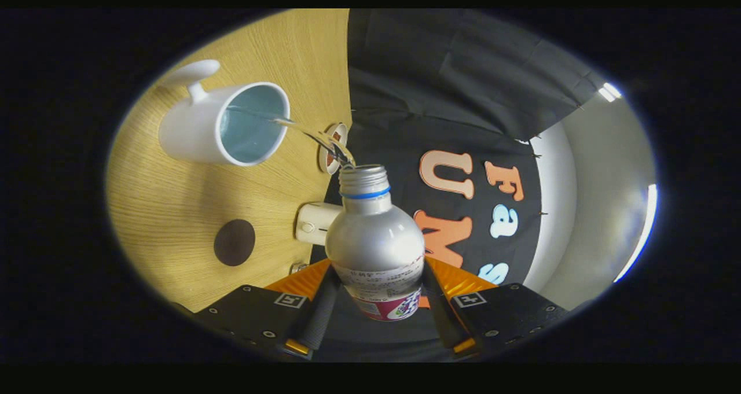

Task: Take the bottle from table, then pour the juice into the cup, finally place the bottle on the coaster

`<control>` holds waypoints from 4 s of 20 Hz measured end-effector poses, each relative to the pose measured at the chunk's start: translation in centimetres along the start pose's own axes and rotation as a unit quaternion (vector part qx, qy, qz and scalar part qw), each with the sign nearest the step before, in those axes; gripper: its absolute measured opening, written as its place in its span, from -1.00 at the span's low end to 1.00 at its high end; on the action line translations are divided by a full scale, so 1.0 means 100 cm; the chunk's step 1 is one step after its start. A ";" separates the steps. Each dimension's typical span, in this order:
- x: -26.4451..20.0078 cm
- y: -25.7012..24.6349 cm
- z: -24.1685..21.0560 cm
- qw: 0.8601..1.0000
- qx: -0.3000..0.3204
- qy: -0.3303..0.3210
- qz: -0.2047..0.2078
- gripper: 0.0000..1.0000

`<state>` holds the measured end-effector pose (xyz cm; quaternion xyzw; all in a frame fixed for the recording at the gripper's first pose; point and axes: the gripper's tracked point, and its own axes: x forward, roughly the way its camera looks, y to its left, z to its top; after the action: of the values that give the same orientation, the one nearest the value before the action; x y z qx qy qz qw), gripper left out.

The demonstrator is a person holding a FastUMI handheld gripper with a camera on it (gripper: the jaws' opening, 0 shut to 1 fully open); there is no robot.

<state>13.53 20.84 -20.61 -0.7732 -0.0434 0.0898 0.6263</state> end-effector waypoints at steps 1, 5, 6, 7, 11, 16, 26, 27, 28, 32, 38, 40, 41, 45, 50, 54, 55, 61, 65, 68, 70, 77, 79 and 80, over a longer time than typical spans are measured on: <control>0.001 -0.001 -0.001 1.000 -0.004 0.000 -0.002 0.53; 0.001 -0.008 -0.003 1.000 -0.020 -0.001 -0.012 0.53; 0.001 -0.010 -0.004 1.000 -0.024 -0.002 -0.016 0.52; 0.002 -0.011 -0.004 0.999 -0.028 -0.002 -0.018 0.52; 0.005 -0.017 -0.006 0.998 -0.047 -0.006 -0.029 0.52; 0.007 -0.030 -0.008 0.997 -0.061 -0.008 -0.044 0.52; 0.007 -0.035 -0.008 0.994 -0.090 -0.015 -0.055 0.53; 0.008 -0.035 -0.008 0.994 -0.092 -0.015 -0.057 0.53; 0.008 -0.035 -0.007 0.994 -0.093 -0.016 -0.057 0.53; 0.008 -0.033 -0.002 0.993 -0.099 -0.021 -0.057 0.52; 0.006 -0.029 0.005 0.992 -0.108 -0.030 -0.055 0.52; 0.004 -0.025 0.010 0.992 -0.113 -0.035 -0.052 0.52; 0.004 -0.023 0.011 0.991 -0.115 -0.036 -0.052 0.52; 0.001 -0.015 0.019 0.991 -0.118 -0.045 -0.044 0.53; -0.005 -0.006 0.028 0.990 -0.125 -0.057 -0.033 0.53; -0.002 0.001 0.033 0.991 -0.113 -0.062 -0.021 0.52; -0.003 0.005 0.034 0.992 -0.106 -0.061 -0.016 0.52; -0.007 0.021 0.035 0.997 -0.033 -0.057 0.028 0.54; -0.013 0.027 0.039 0.994 0.071 -0.056 0.058 0.53; -0.008 0.014 0.038 0.985 0.152 -0.054 0.068 0.53; -0.003 0.007 0.035 0.973 0.211 -0.052 0.073 0.53; 0.016 -0.013 0.008 0.899 0.428 -0.028 0.085 0.53; 0.021 -0.013 -0.004 0.871 0.483 -0.014 0.087 0.55; 0.023 -0.012 -0.008 0.856 0.510 -0.010 0.090 0.54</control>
<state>16.02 20.79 -19.50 -0.3454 0.0724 0.1627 0.9214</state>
